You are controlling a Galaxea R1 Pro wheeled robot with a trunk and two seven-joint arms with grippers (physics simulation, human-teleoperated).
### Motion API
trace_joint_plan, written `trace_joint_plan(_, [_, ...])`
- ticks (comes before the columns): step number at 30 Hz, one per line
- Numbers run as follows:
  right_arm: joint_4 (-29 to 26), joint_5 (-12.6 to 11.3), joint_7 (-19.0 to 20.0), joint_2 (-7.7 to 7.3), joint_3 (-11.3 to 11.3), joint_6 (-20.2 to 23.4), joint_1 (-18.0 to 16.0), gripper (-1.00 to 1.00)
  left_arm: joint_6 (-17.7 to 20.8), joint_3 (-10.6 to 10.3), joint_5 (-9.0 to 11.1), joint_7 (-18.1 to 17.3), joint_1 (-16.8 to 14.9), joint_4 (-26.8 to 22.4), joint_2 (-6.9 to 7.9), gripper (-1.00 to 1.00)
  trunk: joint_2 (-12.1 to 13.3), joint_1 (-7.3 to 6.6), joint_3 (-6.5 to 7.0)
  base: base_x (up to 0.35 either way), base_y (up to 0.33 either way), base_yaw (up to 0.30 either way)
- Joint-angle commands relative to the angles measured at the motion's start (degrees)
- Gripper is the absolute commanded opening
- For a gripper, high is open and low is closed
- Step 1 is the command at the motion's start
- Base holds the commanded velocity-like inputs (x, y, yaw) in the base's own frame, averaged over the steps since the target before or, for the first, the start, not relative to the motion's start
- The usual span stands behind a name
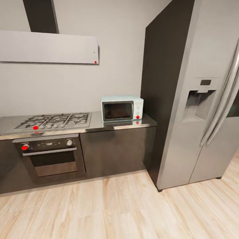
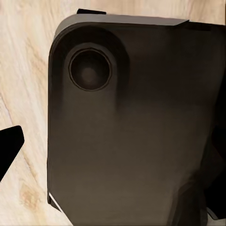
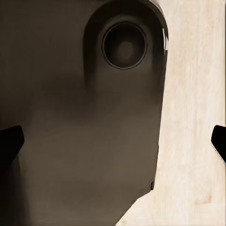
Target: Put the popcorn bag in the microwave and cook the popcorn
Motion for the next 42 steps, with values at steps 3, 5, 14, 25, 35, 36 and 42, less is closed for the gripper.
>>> trace_joint_plan(3, [0.01,0.02,-0.01,-0.02,0.03,-0.18,-0.01,1.00,-0.06,0.11,0.48,-0.02,0.01,-0.04,-0.01,1.00,-0.02,0.03,-0.04,0.307,0.000,0.000])
trace_joint_plan(5, [0.01,0.01,-0.01,0.01,0.03,-0.18,-0.02,1.00,-0.06,0.11,0.48,-0.02,0.01,-0.04,-0.01,1.00,-0.02,0.03,-0.04,0.307,0.000,0.000])
trace_joint_plan(14, [0.01,0.01,-0.01,0.02,0.03,-0.18,-0.03,1.00,-0.06,0.17,0.57,-0.01,0.01,-0.13,-0.01,1.00,-0.02,0.03,-0.04,0.303,0.000,0.000])
trace_joint_plan(25, [0.01,0.07,-0.01,0.04,0.09,-0.68,0.03,1.00,-0.06,0.19,0.57,0.03,0.01,-0.30,-0.01,1.00,-0.02,0.03,-0.04,0.065,0.000,0.162])
trace_joint_plan(35, [0.01,0.07,-0.01,0.00,0.07,-0.71,0.03,1.00,-0.06,0.19,0.57,0.04,0.01,-0.31,-0.01,1.00,-0.02,0.03,-0.04,0.000,0.000,0.269])
trace_joint_plan(36, [0.01,0.09,-0.01,0.02,0.05,-0.71,0.03,1.00,-0.06,0.19,0.57,0.02,0.01,-0.31,-0.01,1.00,-0.02,0.03,-0.04,0.000,0.000,0.269])
trace_joint_plan(42, [0.01,0.08,-0.01,0.01,0.05,-0.71,0.01,1.00,-0.06,0.19,0.57,0.01,0.01,-0.31,-0.01,1.00,-0.02,0.03,-0.04,0.000,0.000,0.269])
